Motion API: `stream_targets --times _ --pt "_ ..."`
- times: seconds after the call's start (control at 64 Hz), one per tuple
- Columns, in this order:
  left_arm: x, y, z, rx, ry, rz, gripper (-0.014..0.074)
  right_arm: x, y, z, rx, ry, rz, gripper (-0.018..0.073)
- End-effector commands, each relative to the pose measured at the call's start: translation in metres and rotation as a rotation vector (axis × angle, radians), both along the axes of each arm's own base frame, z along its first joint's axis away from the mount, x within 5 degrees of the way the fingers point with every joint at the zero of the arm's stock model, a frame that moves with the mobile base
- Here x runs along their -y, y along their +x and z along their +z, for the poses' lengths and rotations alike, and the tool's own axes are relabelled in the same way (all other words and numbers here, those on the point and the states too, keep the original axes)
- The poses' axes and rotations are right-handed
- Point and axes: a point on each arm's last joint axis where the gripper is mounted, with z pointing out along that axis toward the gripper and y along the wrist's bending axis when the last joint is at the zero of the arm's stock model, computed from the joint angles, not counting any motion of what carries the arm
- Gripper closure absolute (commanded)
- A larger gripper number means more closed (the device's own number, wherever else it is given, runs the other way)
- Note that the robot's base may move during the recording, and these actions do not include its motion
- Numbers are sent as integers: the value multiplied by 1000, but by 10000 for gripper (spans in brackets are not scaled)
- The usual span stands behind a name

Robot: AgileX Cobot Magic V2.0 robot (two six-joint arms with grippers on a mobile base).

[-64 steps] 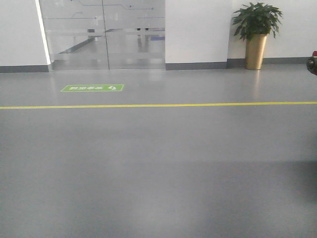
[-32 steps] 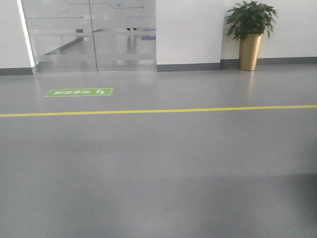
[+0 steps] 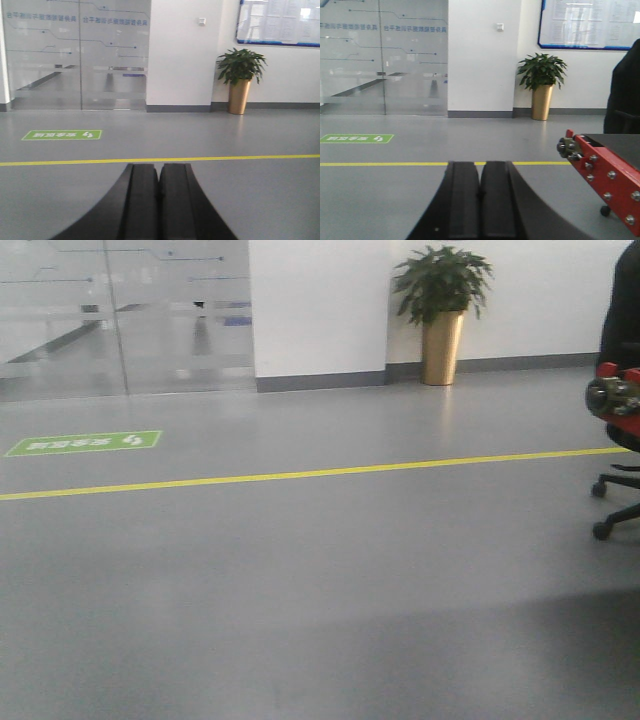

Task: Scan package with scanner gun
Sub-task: 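Drive the base toward the red-framed table with the box and scanner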

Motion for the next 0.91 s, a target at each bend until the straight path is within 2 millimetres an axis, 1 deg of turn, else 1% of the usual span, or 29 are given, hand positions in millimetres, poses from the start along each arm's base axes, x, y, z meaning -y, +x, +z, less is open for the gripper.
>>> stream_targets --times 0.0,0.891 --pt "0 -1 3 21 1 -2 707 1 -1 2 24 -1 -8 721" --pt "0 -1 3 21 1 -2 707 1 -1 2 24 -1 -8 721"
